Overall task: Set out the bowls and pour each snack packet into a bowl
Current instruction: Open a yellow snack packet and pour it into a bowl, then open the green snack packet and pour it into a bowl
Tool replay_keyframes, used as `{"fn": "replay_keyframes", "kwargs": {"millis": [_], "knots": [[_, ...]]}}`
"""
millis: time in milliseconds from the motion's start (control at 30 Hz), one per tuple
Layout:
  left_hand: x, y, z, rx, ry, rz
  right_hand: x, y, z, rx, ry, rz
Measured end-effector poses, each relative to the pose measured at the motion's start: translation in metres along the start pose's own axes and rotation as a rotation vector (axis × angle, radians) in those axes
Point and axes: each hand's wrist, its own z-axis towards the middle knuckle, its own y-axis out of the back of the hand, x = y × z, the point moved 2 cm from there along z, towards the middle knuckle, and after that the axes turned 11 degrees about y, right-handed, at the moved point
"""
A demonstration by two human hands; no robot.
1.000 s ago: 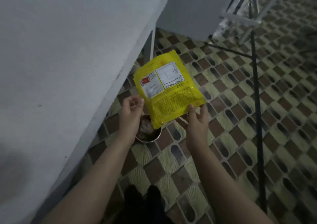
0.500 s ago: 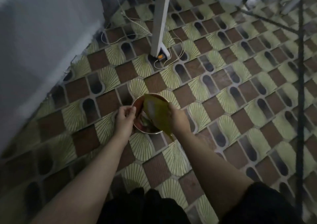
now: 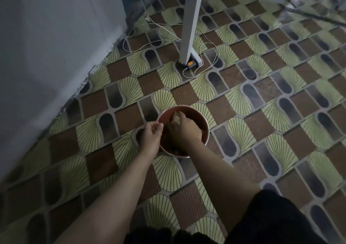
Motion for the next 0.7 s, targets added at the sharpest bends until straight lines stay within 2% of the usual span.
{"fn": "replay_keyframes", "kwargs": {"millis": [100, 200, 367, 500, 700], "knots": [[-0.027, 0.004, -0.035, 0.007, -0.037, -0.029, 0.013, 0.032, -0.031, -0.224, -0.053, 0.232], [-0.077, 0.009, -0.093, 0.013, -0.108, -0.077, 0.043, 0.093, -0.073, -0.439, -0.086, 0.380], [-0.179, 0.028, -0.223, 0.036, -0.323, -0.156, 0.115, 0.235, -0.153, -0.715, 0.042, 0.568], [-0.270, 0.060, -0.339, -0.010, -0.562, -0.218, 0.190, 0.344, -0.213, -0.789, 0.258, 0.702], [-0.359, 0.154, -0.468, -0.197, -0.827, -0.310, 0.312, 0.452, -0.272, -0.725, 0.620, 0.802]]}}
